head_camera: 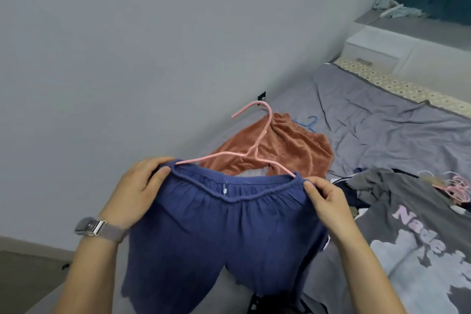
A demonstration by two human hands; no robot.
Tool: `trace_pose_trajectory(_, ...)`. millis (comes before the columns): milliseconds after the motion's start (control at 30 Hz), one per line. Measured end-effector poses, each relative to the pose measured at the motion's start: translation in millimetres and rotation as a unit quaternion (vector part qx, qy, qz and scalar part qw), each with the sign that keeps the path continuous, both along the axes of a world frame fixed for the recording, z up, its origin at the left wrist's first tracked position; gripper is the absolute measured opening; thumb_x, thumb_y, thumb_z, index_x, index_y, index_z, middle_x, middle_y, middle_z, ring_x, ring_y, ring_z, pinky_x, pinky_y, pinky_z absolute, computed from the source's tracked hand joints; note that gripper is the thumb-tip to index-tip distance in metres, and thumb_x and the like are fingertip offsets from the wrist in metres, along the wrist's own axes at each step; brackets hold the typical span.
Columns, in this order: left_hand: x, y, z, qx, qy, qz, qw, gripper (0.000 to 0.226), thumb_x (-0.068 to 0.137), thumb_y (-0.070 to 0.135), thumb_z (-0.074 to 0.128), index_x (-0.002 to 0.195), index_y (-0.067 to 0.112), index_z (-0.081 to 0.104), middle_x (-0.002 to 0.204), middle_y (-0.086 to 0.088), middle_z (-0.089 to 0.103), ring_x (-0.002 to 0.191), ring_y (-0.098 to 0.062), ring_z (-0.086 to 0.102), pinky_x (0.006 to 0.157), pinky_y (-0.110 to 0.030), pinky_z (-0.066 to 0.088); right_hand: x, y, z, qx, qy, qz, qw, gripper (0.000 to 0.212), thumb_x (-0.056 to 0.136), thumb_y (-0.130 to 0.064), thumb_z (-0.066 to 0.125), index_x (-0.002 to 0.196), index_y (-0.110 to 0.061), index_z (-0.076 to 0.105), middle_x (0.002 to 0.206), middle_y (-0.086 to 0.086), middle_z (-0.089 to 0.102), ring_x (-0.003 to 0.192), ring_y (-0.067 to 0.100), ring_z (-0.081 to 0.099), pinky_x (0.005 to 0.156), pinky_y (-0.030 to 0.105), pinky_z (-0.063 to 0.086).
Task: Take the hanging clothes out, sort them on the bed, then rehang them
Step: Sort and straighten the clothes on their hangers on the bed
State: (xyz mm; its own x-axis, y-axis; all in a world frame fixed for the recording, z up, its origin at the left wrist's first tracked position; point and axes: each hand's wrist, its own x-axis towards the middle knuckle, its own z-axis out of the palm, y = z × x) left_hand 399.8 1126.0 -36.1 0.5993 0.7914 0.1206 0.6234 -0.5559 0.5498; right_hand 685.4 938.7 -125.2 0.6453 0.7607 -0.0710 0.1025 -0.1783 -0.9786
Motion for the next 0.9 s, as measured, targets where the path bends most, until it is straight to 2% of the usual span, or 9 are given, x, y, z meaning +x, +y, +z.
trace_pose_trajectory(167, 59, 53, -5, 0.025, 0.004, 0.001, 1.0, 0.02, 0.092, 0.007, 0.051, 0.104, 0.011, 0.068, 0.102, -0.003, 0.069, 0.096, -0.019, 0.059, 0.081, -0.016, 0.035, 44, 43, -1, -0.009, -0.007, -0.042, 0.999, 0.027, 0.095, -0.01, 0.052, 0.08, -0.027, 0.068, 0.076, -0.017, 0.068, 0.076, -0.003, 0.057, 0.075, 0.013, 0.044)
trace_pose_trajectory(233, 87, 78, -2, 0.041, -0.007, -0.015, 0.999, 0.018, 0.093, 0.011, 0.051, 0.103, 0.011, 0.067, 0.101, -0.004, 0.069, 0.096, -0.024, 0.06, 0.082, -0.022, 0.037, 65, 61, 7, 0.0, -0.026, -0.058, 0.998, 0.029, 0.095, -0.01, 0.052, 0.079, -0.029, 0.067, 0.077, -0.02, 0.068, 0.076, -0.006, 0.058, 0.077, 0.011, 0.044)
trace_pose_trajectory(333, 130, 121, 7, 0.056, -0.041, -0.055, 0.996, 0.023, 0.093, 0.019, 0.048, 0.104, 0.01, 0.066, 0.099, -0.002, 0.067, 0.094, -0.02, 0.058, 0.081, -0.022, 0.037, 103, 91, 26, 0.024, -0.051, -0.09, 0.994, 0.029, 0.095, -0.008, 0.051, 0.079, -0.028, 0.064, 0.077, -0.018, 0.063, 0.069, -0.013, 0.054, 0.072, 0.006, 0.041)
trace_pose_trajectory(500, 203, 197, -17, -0.02, -0.014, -0.132, 0.991, 0.018, 0.095, 0.009, 0.047, 0.101, 0.01, 0.064, 0.092, 0.0, 0.064, 0.087, -0.016, 0.055, 0.072, -0.017, 0.032, 149, 130, 18, -0.026, -0.104, -0.132, 0.985, 0.032, 0.095, -0.005, 0.05, 0.073, -0.026, 0.057, 0.07, -0.009, 0.054, 0.058, -0.011, 0.045, 0.065, 0.013, 0.037)
trace_pose_trajectory(567, 232, 227, -44, -0.065, 0.011, -0.159, 0.985, 0.017, 0.095, 0.008, 0.047, 0.09, 0.01, 0.063, 0.085, -0.003, 0.063, 0.082, -0.02, 0.054, 0.068, -0.019, 0.03, 159, 142, 3, -0.076, -0.11, -0.146, 0.98, 0.032, 0.096, -0.007, 0.049, 0.072, -0.026, 0.056, 0.07, -0.01, 0.053, 0.06, -0.008, 0.045, 0.065, 0.016, 0.037)
trace_pose_trajectory(633, 261, 255, -67, -0.106, 0.021, -0.175, 0.979, 0.019, 0.094, 0.006, 0.046, 0.081, 0.011, 0.059, 0.079, -0.006, 0.06, 0.078, -0.022, 0.053, 0.066, -0.024, 0.031, 167, 157, -8, -0.129, -0.13, -0.156, 0.971, 0.03, 0.096, -0.009, 0.05, 0.074, -0.027, 0.056, 0.071, -0.014, 0.054, 0.067, -0.003, 0.049, 0.066, 0.017, 0.036)
trace_pose_trajectory(733, 311, 302, -97, -0.148, 0.027, -0.179, 0.972, 0.02, 0.094, 0.005, 0.046, 0.091, 0.0, 0.065, 0.087, -0.013, 0.064, 0.083, -0.023, 0.056, 0.076, -0.031, 0.04, 188, 177, -24, -0.191, -0.196, -0.194, 0.942, 0.011, 0.09, -0.007, 0.059, 0.097, -0.012, 0.067, 0.095, 0.008, 0.067, 0.094, 0.026, 0.06, 0.083, 0.029, 0.04)
trace_pose_trajectory(800, 349, 334, -119, -0.155, 0.052, -0.192, 0.968, 0.024, 0.095, 0.006, 0.044, 0.08, 0.003, 0.064, 0.084, -0.017, 0.063, 0.081, -0.026, 0.055, 0.073, -0.034, 0.039, 204, 185, -35, -0.254, -0.191, -0.224, 0.921, 0.033, 0.086, -0.007, 0.064, 0.119, -0.001, 0.06, 0.119, 0.018, 0.061, 0.114, 0.034, 0.054, 0.099, 0.04, 0.038)
trace_pose_trajectory(900, 407, 374, -154, -0.152, 0.102, -0.203, 0.962, 0.033, 0.096, 0.008, 0.044, 0.064, 0.011, 0.05, 0.083, -0.025, 0.06, 0.077, -0.028, 0.051, 0.065, -0.032, 0.032, 219, 188, -55, -0.311, -0.105, -0.273, 0.904, 0.046, 0.083, -0.002, 0.062, 0.128, 0.0, 0.052, 0.128, 0.02, 0.056, 0.118, 0.034, 0.052, 0.101, 0.037, 0.037)
